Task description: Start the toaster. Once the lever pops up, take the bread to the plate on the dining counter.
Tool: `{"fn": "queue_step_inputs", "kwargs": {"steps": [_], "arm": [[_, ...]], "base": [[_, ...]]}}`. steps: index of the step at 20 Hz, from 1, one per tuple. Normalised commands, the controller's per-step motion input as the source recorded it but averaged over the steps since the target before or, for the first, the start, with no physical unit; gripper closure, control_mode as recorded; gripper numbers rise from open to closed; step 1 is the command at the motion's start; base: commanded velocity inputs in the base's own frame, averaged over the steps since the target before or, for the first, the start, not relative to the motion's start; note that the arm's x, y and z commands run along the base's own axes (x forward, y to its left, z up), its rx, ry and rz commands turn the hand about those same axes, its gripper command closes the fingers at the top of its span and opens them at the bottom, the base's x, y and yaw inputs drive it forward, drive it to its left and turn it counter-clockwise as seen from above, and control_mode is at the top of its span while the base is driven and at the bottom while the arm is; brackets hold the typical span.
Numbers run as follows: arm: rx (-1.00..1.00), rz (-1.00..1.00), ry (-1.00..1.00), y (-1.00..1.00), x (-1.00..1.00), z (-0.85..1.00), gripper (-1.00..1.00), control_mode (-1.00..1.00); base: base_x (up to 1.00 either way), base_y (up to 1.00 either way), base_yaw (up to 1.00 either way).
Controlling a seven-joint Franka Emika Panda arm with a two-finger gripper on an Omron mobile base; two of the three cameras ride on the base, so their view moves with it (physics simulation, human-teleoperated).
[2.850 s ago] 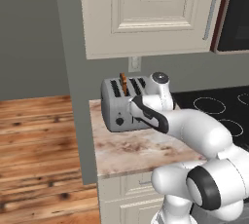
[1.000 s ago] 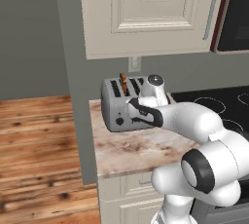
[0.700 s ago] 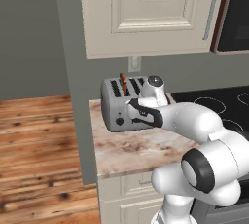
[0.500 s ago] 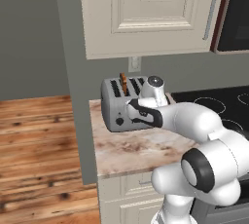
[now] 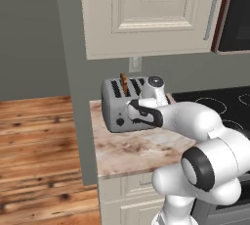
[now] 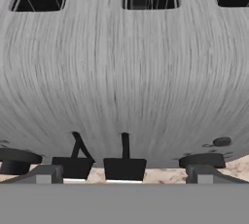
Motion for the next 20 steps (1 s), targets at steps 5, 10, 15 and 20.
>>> {"fn": "queue_step_inputs", "kwargs": {"steps": [5,10,15,20], "arm": [[0.00,0.00,0.00,0.00,0.00,-0.10,-1.00,-1.00],[0.00,0.00,0.00,0.00,0.00,-0.11,-1.00,-1.00],[0.00,0.00,0.00,0.00,0.00,-0.10,-1.00,-1.00],[0.00,0.00,0.00,0.00,0.00,-0.15,-1.00,-1.00]], "base": [[0.00,0.00,0.00],[0.00,0.00,0.00],[0.00,0.00,0.00],[0.00,0.00,0.00]]}}
